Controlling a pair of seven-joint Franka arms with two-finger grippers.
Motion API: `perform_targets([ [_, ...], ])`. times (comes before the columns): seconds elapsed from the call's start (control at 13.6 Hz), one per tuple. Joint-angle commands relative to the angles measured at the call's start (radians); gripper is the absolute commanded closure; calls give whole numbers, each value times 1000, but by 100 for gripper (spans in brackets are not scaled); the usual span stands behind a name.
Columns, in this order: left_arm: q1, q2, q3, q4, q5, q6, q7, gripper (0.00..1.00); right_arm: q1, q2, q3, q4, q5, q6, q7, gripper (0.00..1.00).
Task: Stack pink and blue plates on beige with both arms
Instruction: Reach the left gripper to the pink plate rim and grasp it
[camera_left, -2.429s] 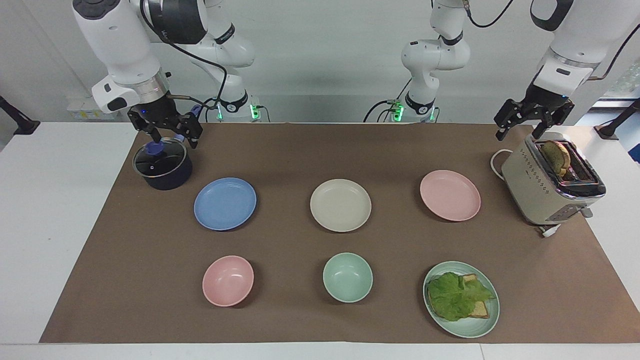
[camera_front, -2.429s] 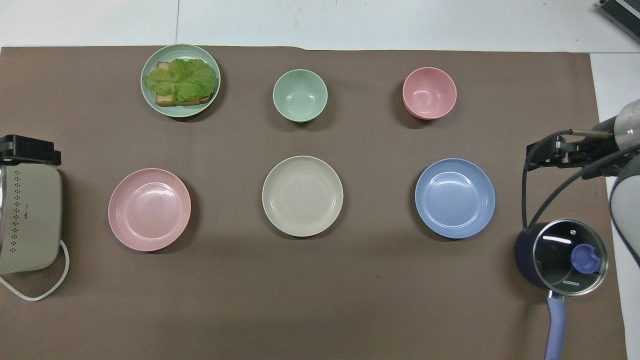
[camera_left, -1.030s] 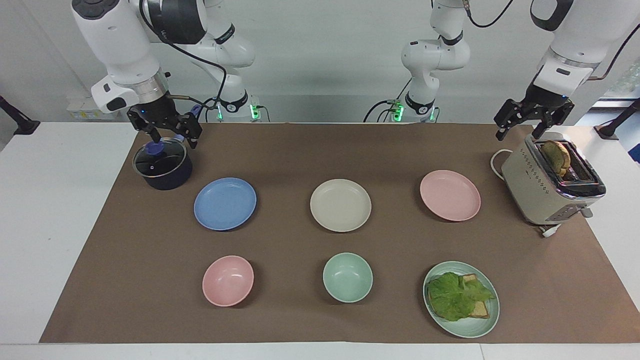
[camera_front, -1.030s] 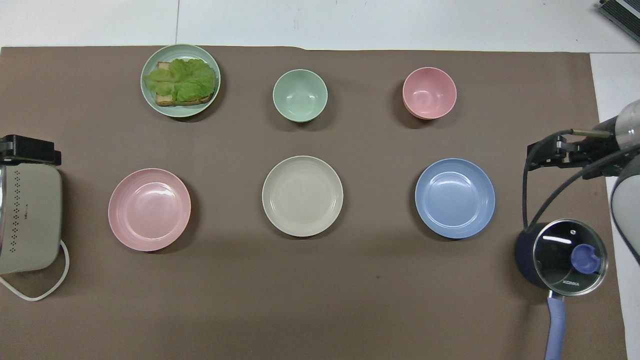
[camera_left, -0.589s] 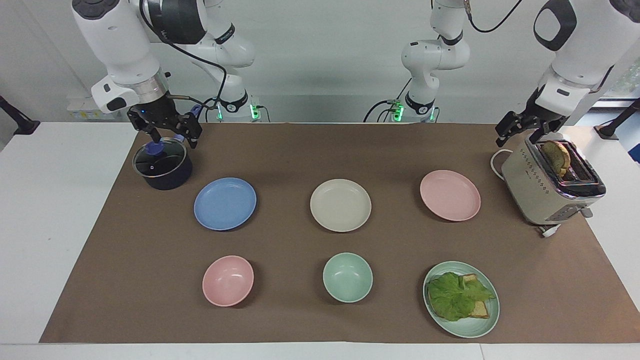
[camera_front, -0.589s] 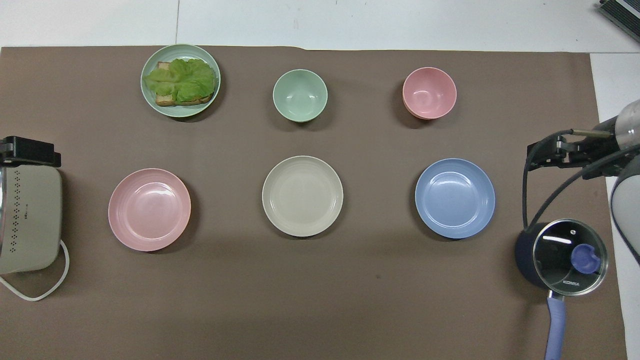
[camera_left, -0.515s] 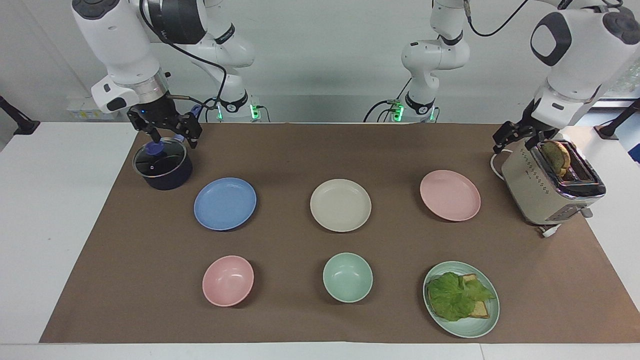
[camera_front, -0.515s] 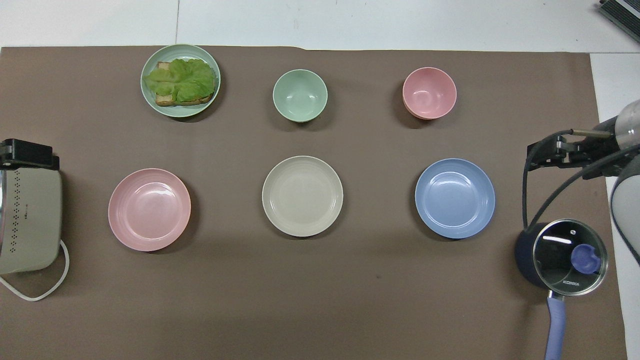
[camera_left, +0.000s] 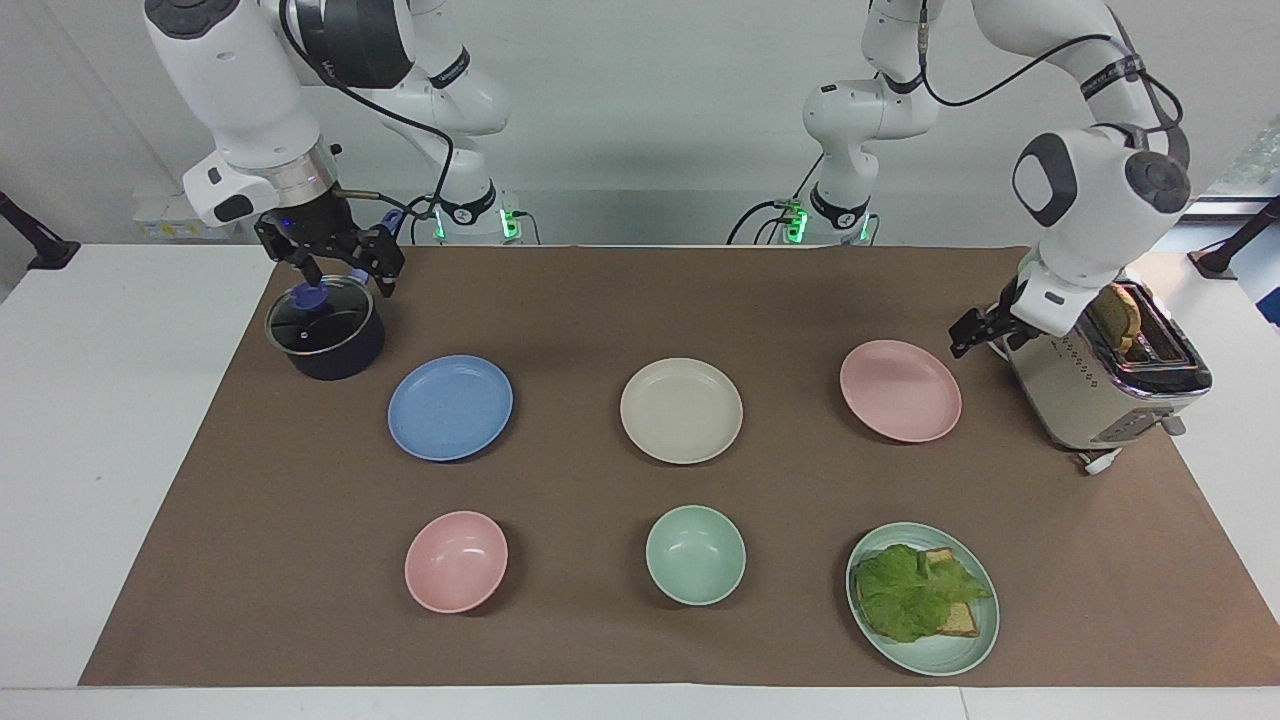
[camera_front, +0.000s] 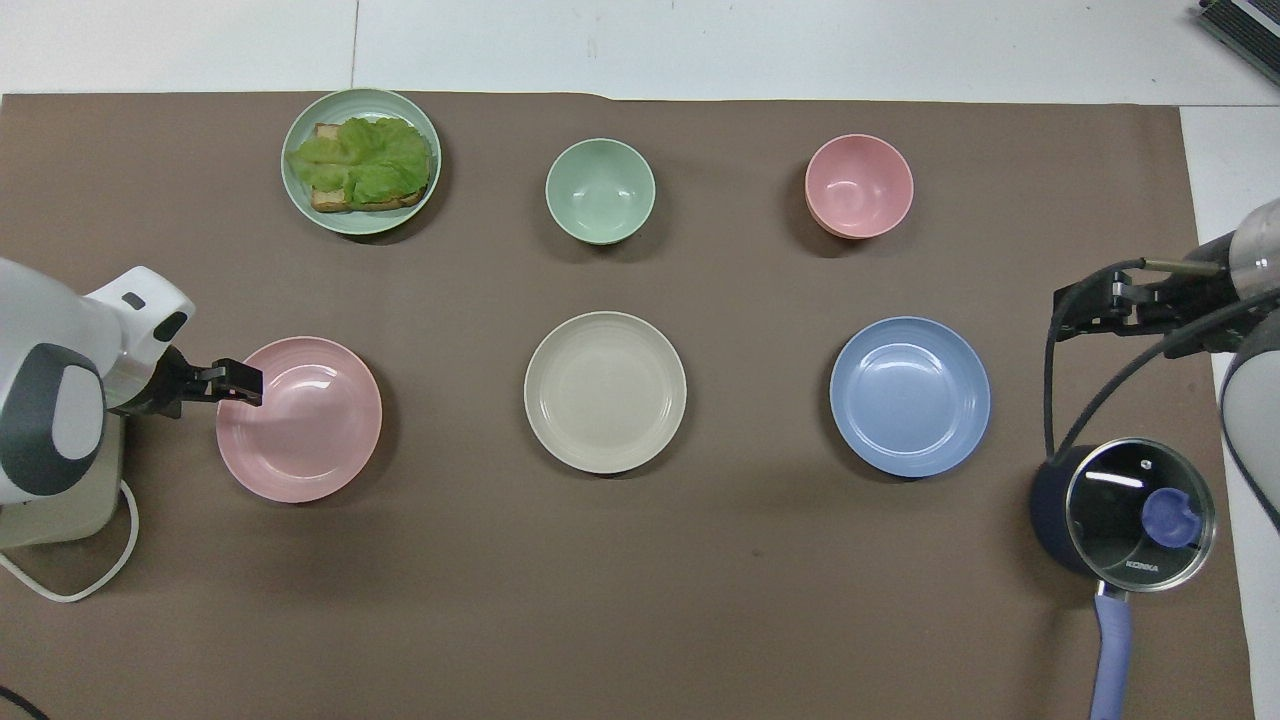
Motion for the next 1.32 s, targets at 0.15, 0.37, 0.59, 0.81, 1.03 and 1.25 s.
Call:
perform_targets([
  [0.15, 11, 36, 2, -67, 12, 83, -1, 0, -9, -17, 5, -19, 3, 12, -11, 0],
  [0.37, 16, 35, 2, -60, 12, 44, 5, 0, -9, -17, 5, -19, 3, 12, -12, 0],
  [0.59, 17, 36, 2, -55, 12, 32, 7, 16, -8, -17, 5, -19, 3, 14, -6, 0],
  [0.81, 17, 38, 2, -46, 12, 24, 2, 71, -8, -17, 5, -19, 3, 14, -11, 0],
  [1.03, 17, 35, 2, -35, 14, 5, 0, 100, -9, -17, 5, -19, 3, 40, -11, 0],
  [1.25, 17, 30, 2, 20, 14, -106, 3, 100, -8, -17, 5, -19, 3, 40, -11, 0],
])
